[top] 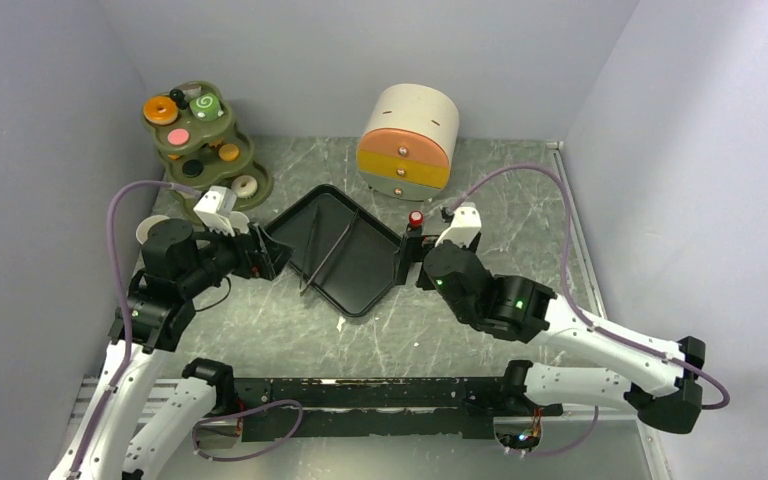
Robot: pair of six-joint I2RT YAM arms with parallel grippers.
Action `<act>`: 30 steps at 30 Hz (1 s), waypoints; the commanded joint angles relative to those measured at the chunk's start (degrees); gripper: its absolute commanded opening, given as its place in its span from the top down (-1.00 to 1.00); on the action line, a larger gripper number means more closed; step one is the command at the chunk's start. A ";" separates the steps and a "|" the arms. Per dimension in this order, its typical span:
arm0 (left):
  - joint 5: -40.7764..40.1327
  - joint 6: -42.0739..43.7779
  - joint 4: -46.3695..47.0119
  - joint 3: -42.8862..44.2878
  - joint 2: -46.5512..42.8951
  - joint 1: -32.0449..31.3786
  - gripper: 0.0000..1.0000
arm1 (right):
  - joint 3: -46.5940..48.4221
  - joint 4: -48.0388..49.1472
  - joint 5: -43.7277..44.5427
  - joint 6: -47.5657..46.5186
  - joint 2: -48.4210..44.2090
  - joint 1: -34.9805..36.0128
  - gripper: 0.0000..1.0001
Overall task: Serve the afternoon tea
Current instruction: Reset both arms
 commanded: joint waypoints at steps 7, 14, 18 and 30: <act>3.65 -0.60 4.71 -2.58 1.39 -0.26 -0.93 | -5.57 0.71 -0.54 2.51 0.89 -2.69 -1.00; 3.69 -1.41 2.51 -1.28 2.74 -0.27 -0.94 | -4.16 0.82 -8.57 2.67 0.95 -9.94 -1.00; 4.98 -1.06 0.57 0.31 3.18 -0.30 -0.94 | -5.53 5.40 -10.24 2.85 -2.32 -9.95 -1.00; 3.44 -1.02 0.40 1.48 2.33 -0.31 -0.94 | -5.62 3.39 -9.66 5.26 -1.38 -9.92 -1.00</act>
